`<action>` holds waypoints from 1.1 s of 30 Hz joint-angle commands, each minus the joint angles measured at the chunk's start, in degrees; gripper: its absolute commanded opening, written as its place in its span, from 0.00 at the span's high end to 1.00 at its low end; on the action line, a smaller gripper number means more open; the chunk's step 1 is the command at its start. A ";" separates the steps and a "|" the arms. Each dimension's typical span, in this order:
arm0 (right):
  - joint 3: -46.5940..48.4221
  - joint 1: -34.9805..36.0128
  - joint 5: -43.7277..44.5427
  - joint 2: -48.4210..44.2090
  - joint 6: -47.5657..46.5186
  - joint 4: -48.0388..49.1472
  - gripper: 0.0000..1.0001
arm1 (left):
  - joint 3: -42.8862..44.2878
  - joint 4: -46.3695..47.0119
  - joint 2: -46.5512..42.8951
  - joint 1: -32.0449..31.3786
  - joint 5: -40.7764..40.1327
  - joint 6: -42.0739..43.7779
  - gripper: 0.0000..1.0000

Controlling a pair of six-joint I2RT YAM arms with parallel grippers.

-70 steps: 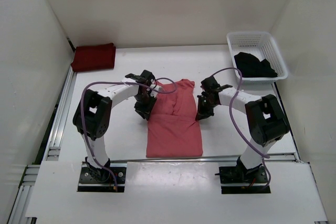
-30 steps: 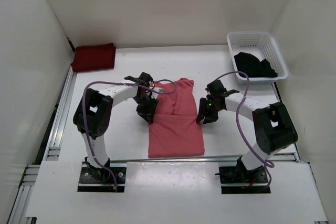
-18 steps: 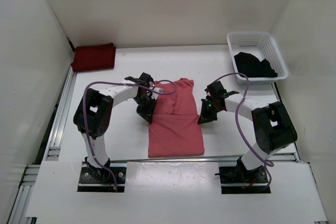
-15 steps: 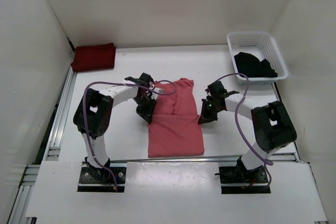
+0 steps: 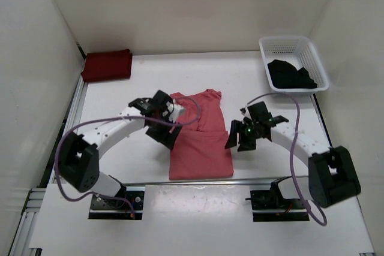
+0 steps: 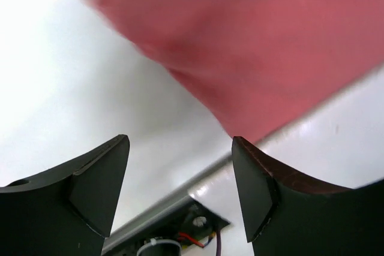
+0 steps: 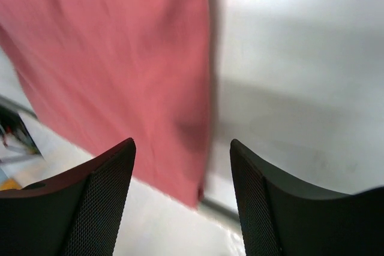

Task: Fold and stack the t-shirts
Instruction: Fold the folded rectangular tshirt in 1/3 of the way, then grab one side of the 2/3 rectangular tshirt with both arms

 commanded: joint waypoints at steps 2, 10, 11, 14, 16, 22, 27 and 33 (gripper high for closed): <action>-8.37 2.34 -2.84 -7.17 1.63 -4.55 0.32 | -7.43 -1.27 -2.11 -7.67 1.17 0.25 0.20; -15.77 3.40 -3.72 -11.76 6.83 -0.78 0.43 | -8.93 4.71 2.73 -15.68 0.90 0.25 0.20; -16.38 3.40 -4.24 -12.28 7.52 -0.77 0.43 | -10.32 5.33 3.25 -16.37 1.60 0.25 0.20; -16.91 3.93 -4.25 -12.29 8.14 0.46 0.44 | -10.87 6.65 3.26 -17.17 1.44 0.25 0.20; -17.53 3.93 -4.25 -12.29 8.14 0.99 0.45 | -10.87 7.17 3.87 -17.17 1.43 0.25 0.21; -16.83 3.93 -3.63 -12.29 8.67 1.51 0.45 | -8.67 6.04 8.26 -17.17 9.94 0.25 0.28; -15.77 3.93 -4.24 -9.66 8.67 2.04 0.49 | -8.14 4.90 10.02 -17.70 11.10 0.25 0.39; -14.63 4.46 -5.30 -8.86 8.14 2.04 0.54 | -7.09 3.58 10.55 -17.70 12.15 0.25 0.60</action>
